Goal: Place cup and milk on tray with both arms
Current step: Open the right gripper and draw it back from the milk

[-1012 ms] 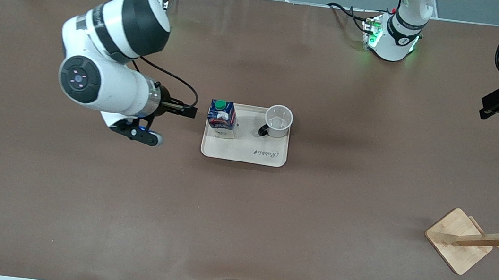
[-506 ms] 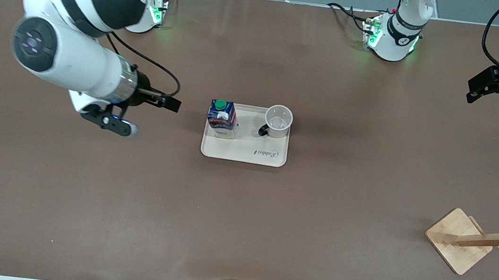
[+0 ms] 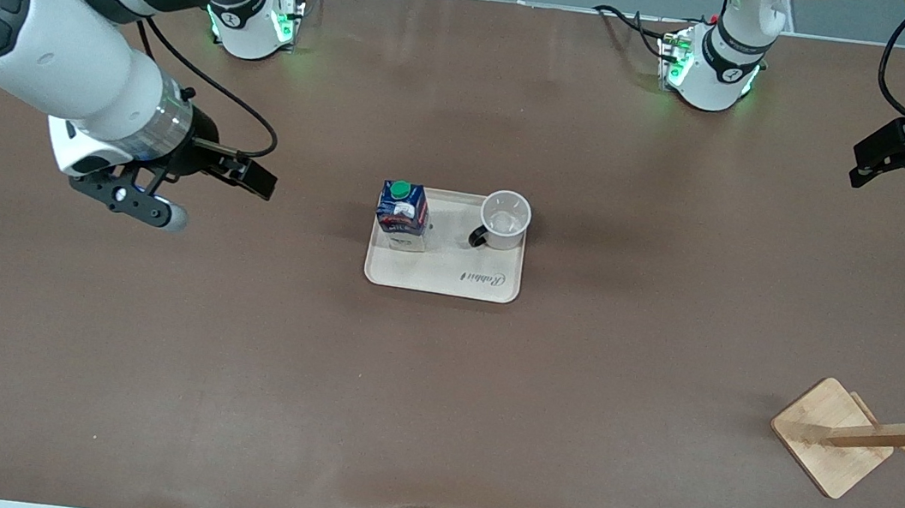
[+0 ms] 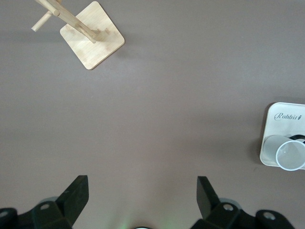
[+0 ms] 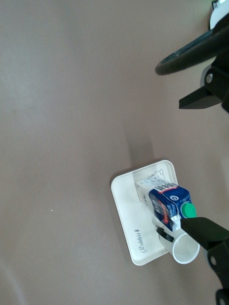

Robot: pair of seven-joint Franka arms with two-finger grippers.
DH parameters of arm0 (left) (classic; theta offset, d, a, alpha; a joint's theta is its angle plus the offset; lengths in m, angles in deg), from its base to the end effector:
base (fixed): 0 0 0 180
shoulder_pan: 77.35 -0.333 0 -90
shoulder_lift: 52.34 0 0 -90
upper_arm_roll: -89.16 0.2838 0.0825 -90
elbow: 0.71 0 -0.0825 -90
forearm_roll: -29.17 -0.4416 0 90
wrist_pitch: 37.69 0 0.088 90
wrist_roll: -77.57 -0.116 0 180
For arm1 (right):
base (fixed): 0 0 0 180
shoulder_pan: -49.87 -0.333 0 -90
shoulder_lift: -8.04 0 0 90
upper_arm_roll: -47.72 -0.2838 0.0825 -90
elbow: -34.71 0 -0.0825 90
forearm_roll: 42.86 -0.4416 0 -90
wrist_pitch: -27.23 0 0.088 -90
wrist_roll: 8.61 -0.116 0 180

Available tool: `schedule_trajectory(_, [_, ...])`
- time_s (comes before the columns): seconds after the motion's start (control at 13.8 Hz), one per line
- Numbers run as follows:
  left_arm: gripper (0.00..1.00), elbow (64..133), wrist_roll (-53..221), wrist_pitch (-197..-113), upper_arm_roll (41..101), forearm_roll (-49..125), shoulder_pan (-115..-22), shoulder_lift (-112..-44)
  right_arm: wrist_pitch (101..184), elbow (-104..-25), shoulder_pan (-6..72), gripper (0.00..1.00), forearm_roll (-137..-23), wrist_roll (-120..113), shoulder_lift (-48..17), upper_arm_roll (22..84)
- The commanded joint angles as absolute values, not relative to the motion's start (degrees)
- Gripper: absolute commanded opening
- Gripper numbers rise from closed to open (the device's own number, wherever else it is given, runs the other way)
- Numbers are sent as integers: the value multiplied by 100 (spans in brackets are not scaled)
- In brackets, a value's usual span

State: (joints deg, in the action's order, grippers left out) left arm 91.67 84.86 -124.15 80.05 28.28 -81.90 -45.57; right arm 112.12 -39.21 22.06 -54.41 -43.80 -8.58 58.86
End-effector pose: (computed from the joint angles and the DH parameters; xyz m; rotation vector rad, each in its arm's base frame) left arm 0.5706 -0.0485 0.6251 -3.1079 -0.0772 -0.0261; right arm 0.6370 0.2341 0.5399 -3.0068 0.4688 0.2260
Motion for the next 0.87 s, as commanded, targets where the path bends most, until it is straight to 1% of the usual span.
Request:
schedule_trajectory(0.0, [100, 9298, 8557, -12505, 8019, 2900, -8165, -4434, 10881, -3824, 2298, 100, -5297, -3792, -629, 5800])
schedule_trajectory(0.14, [100, 9307, 8557, -12505, 8011, 2899, -8174, -4434, 9961, -3824, 2455, 100, -5245, -3070, -646, 5818])
schedule_trajectory(0.36, [100, 9307, 8557, -12479, 8011, 2899, -8174, -4434, 9939, -3693, 2754, 100, -5183, -2961, -655, 5818])
schedule_trajectory(0.51, [100, 9307, 8557, -12488, 8011, 2899, -8174, -4434, 9755, -2922, 2755, 100, -5183, -2970, -637, 5809])
schedule_trajectory(0.58, [100, 9307, 8557, -12488, 8011, 2899, -8174, -4443, 9719, -2718, 2755, 100, -5148, -2996, -559, 5818])
schedule_trajectory(0.72, [100, 9307, 8557, -12505, 7993, 2899, -8165, -4443, 9641, -2655, 2798, 100, -5139, -2953, -462, 5827])
schedule_trajectory(0.8, [100, 9307, 8557, -12505, 7993, 2899, -8165, -4443, 9527, -2663, 2973, 100, -5200, -2926, -435, 5818])
